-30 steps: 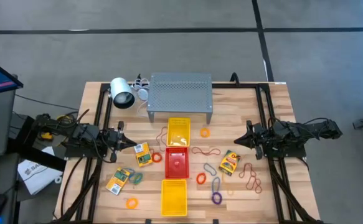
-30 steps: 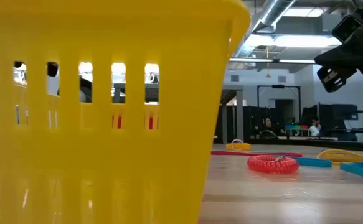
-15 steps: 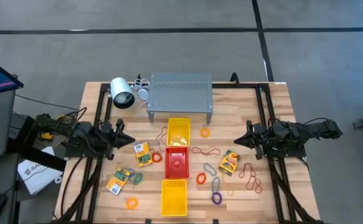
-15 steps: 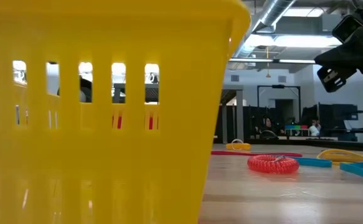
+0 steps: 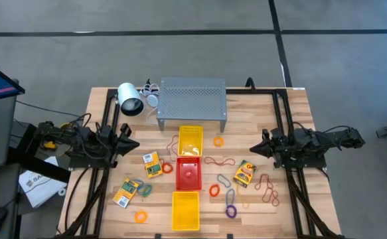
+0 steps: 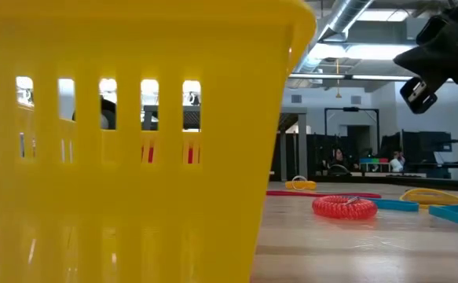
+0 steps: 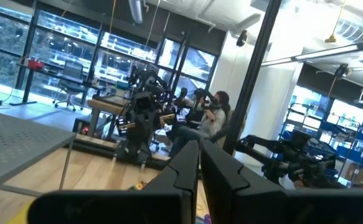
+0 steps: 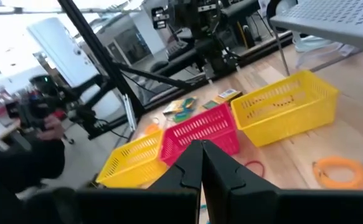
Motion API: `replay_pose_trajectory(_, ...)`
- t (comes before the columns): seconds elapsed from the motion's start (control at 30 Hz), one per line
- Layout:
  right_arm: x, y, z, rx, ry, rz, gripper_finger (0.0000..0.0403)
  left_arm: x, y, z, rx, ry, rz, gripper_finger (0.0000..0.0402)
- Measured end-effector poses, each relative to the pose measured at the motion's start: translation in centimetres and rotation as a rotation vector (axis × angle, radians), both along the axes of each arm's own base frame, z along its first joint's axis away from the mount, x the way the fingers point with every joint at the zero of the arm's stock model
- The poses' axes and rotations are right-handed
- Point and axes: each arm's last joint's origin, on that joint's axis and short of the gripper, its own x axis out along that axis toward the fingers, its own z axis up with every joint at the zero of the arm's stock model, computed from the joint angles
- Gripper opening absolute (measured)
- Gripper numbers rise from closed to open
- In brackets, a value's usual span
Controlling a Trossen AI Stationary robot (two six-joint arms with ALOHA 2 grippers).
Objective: Pick & Place Office Desk Supplies
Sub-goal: Put the yellow spring rubber band into the red bin
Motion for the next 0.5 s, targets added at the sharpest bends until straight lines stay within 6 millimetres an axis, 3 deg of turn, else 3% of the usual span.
replay_pose_trajectory(0.3, 0.0, 0.0, 0.3, 0.013, -0.029, -0.004, 0.0000, 0.4, -0.1, -0.3, 0.008, 0.034, 0.000, 0.0013)
replay_pose_trajectory(0.5, 0.0, 0.0, 1.4, -0.116, -0.151, -0.013, 0.0000, 1.2, -0.4, -0.9, 0.041, 0.115, 0.001, 0.0013)
